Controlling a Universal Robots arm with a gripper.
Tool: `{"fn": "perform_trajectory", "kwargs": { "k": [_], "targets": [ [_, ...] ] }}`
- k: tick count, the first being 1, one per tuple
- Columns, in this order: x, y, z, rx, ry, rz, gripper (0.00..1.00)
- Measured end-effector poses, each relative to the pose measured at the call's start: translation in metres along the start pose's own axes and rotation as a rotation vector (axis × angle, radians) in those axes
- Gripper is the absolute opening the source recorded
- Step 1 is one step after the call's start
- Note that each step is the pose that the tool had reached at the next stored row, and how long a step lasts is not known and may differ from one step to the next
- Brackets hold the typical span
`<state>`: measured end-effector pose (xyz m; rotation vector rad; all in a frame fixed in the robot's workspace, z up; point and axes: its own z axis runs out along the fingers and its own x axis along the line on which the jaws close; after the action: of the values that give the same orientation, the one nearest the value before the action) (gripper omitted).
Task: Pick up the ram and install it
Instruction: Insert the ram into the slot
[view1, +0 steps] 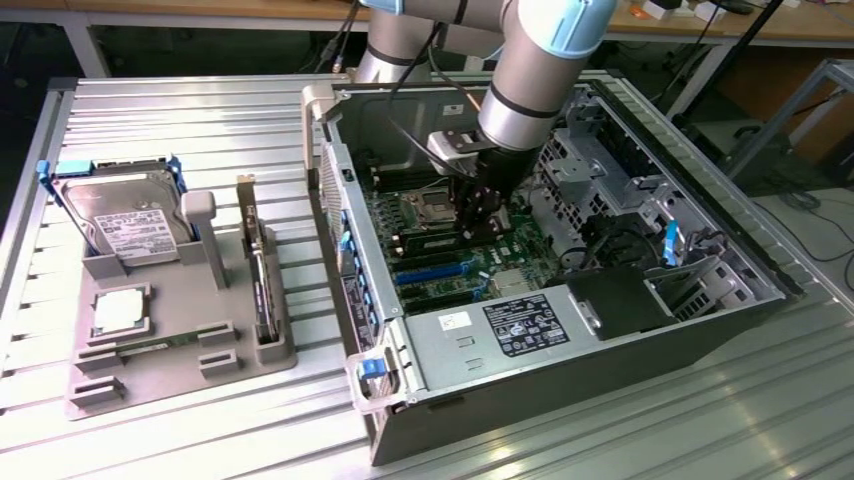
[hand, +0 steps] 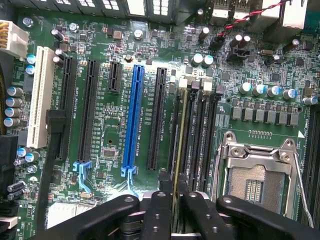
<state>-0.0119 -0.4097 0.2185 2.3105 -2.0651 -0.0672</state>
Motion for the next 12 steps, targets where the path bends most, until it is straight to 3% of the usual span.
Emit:
{"fn": "perform_trajectory", "kwargs": {
  "k": [1, 2, 5, 8, 11, 12],
  "targets": [
    [0.0, 0.0, 0.0, 0.0, 0.0, 0.0, 0.22],
    [0.0, 0.0, 0.0, 0.0, 0.0001, 0.0, 0.22],
    [0.0, 0.0013, -0.0216, -0.0003, 0.002, 0.0, 0.22],
    [0.0, 0.0013, -0.0222, -0.0004, 0.0026, 0.0, 0.22],
    [-0.005, 0.0021, -0.044, -0.0014, 0.0127, 0.001, 0.22],
    [-0.005, 0.0012, -0.0442, -0.0016, 0.0146, 0.001, 0.21]
  ]
}}
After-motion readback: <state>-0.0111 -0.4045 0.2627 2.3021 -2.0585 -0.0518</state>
